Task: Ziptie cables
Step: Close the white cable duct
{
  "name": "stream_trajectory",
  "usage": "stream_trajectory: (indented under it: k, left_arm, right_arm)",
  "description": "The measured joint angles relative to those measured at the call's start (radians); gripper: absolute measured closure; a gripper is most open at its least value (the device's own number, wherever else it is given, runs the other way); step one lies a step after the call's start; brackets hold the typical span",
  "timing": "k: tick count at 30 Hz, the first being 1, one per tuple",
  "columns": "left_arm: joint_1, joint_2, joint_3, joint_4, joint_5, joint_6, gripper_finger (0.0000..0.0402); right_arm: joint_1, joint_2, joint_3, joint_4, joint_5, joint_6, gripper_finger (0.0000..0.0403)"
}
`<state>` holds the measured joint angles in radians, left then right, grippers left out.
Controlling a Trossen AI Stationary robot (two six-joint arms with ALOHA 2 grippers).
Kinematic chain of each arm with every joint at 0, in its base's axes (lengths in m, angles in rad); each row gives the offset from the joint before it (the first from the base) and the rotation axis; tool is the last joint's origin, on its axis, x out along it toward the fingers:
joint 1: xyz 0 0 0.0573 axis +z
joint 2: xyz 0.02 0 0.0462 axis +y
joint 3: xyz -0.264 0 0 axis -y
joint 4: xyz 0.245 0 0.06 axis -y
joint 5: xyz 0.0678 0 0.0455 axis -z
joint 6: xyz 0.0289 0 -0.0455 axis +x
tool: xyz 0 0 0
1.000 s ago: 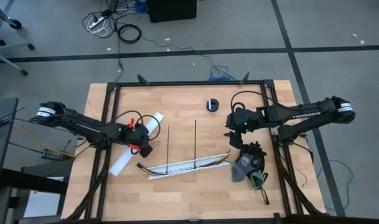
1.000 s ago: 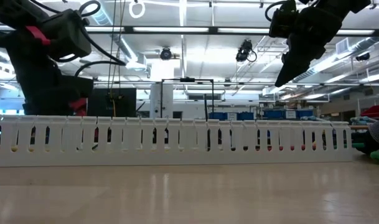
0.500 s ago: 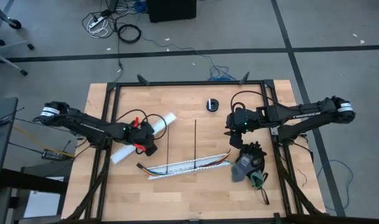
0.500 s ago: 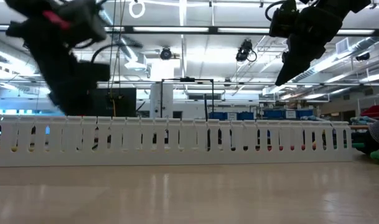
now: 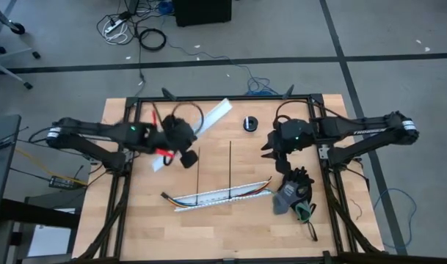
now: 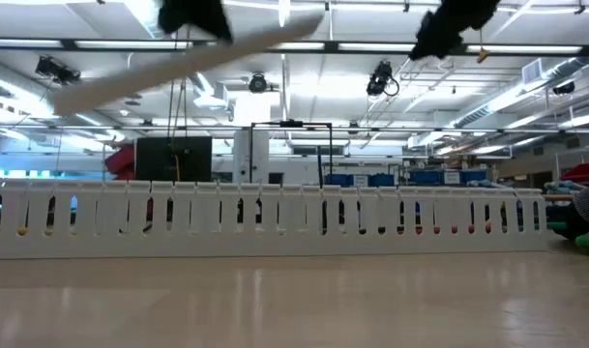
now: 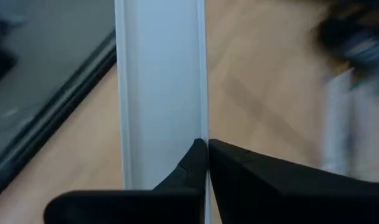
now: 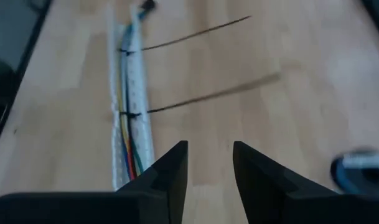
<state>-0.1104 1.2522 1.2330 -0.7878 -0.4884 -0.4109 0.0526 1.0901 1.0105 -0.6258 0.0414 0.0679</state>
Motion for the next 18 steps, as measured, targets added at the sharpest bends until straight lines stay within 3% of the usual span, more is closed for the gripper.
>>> stream_trajectory:
  k: [7, 14, 18]
  left_arm:
    - [-0.001, 0.0, 0.234, -0.087, 0.351, 0.012, 0.0401]
    - [-0.001, -0.002, 0.263, -0.193, 0.567, -0.07, 0.0401]
    - [-0.001, 0.018, 0.227, -0.139, 0.634, -0.088, 0.0401]
  right_arm:
    - [0.113, 0.0, 0.07, 0.037, 0.124, -0.432, 0.028]
    - [0.227, 0.0, 0.112, 0.224, 0.367, -0.56, 0.028]
    - [0.236, 0.001, 0.115, 0.327, 0.377, -0.583, 0.0279]
